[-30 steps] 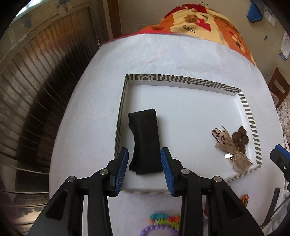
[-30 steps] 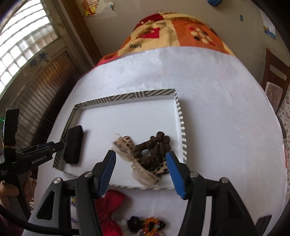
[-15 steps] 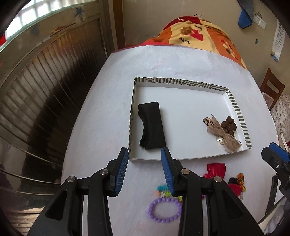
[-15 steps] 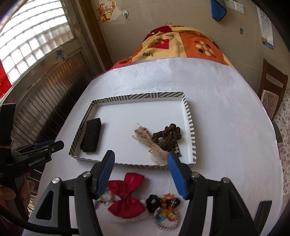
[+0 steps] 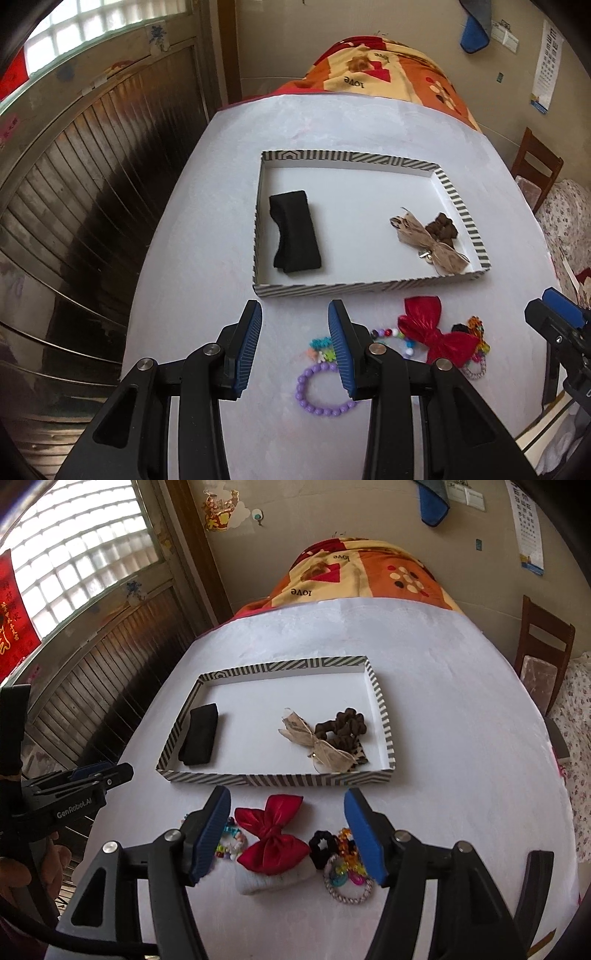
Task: Organize jewelry
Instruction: 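Withdraw both tools from the tray back toward the jewelry pile, then grasp the purple bead bracelet with the left gripper while the right gripper grasps the red bow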
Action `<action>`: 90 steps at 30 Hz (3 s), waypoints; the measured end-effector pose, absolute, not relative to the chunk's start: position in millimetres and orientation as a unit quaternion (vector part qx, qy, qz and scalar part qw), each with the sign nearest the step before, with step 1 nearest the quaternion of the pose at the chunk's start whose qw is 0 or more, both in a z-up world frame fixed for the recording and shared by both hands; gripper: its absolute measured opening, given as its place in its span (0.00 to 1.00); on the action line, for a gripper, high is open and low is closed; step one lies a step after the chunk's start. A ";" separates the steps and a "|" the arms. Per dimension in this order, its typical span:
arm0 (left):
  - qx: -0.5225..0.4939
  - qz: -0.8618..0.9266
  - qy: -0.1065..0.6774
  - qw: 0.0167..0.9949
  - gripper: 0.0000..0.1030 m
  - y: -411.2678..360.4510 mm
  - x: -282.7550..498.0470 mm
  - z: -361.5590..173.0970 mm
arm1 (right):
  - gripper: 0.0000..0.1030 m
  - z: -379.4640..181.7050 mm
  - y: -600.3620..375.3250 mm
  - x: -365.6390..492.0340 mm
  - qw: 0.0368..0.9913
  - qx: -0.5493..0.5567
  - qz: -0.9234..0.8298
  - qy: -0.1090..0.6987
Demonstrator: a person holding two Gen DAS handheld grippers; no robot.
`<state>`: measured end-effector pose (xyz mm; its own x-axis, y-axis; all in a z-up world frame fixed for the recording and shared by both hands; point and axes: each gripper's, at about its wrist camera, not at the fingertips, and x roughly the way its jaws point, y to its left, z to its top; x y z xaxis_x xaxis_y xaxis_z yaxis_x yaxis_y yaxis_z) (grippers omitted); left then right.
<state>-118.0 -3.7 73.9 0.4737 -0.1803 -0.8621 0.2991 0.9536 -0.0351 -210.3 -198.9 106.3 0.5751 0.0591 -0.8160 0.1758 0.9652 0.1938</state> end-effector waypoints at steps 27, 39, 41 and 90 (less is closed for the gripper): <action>0.074 -0.140 0.493 0.855 0.15 -10.0 -132.7 72.0 | 0.68 105.0 -205.4 -225.9 0.875 0.130 -0.040 0.465; 0.076 -0.140 0.500 0.851 0.15 -10.3 -130.5 66.6 | 0.69 102.7 -205.3 -221.9 0.873 0.128 -0.040 0.470; 0.077 -0.140 0.500 0.851 0.15 -10.1 -129.9 66.0 | 0.69 101.8 -206.2 -222.2 0.872 0.128 -0.042 0.470; 0.089 -0.157 0.650 0.738 0.16 -2.2 -126.5 -38.5 | 0.70 -17.2 -167.4 -149.8 0.787 0.091 0.065 0.607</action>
<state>-126.5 -2.2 -38.5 0.1047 -0.1152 -0.9878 0.3472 0.9350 -0.0722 -149.8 -167.4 -17.2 0.2556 0.2123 -0.9432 0.0086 0.9751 0.2218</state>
